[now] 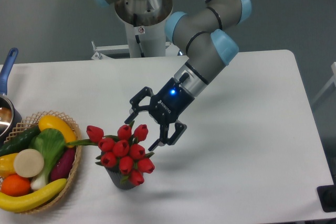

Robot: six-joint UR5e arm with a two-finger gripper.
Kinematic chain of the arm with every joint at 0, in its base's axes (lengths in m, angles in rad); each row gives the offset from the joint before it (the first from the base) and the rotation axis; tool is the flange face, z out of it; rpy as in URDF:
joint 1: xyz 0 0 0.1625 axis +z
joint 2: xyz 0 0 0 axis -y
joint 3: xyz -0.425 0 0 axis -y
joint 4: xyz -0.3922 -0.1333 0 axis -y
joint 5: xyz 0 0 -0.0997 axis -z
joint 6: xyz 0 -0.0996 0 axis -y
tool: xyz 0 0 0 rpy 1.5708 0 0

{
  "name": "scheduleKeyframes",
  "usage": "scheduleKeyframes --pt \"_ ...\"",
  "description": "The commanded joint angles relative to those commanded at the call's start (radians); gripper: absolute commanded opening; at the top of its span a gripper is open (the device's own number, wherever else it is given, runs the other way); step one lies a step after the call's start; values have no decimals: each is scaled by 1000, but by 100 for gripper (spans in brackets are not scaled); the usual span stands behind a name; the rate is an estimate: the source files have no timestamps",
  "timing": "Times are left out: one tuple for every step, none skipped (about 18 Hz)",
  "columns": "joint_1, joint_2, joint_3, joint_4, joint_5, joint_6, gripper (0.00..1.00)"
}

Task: Pick up the flowers from the vase
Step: 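Lower the gripper around the tulip stems and close it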

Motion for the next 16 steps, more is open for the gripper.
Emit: scheduleKeyframes --pt "-6 -2 5 0 -3 -2 100" --pt "-8 -3 6 0 -6 -2 100" --pt "-8 -3 6 0 -6 -2 100" --pt "-9 -6 8 2 -6 -2 100" --pt "-12 -12 14 0 -6 0 100" --pt "-18 -15 18 2 -6 0 100" --pt "-23 -23 22 2 -6 0 100" --pt "-26 -25 28 2 -6 0 100" --pt "-26 -28 28 3 -6 0 100" --pt "-28 -28 28 6 -6 0 100" --pt "-29 -32 29 8 -6 1 100" --pt "-32 -34 29 8 -6 2 100" --pt "-32 -37 29 8 -6 2 100" --pt "-32 -43 32 8 -6 2 100" --pt "-32 -45 35 8 -6 2 100" --pt "-34 -48 38 8 -6 2 100"
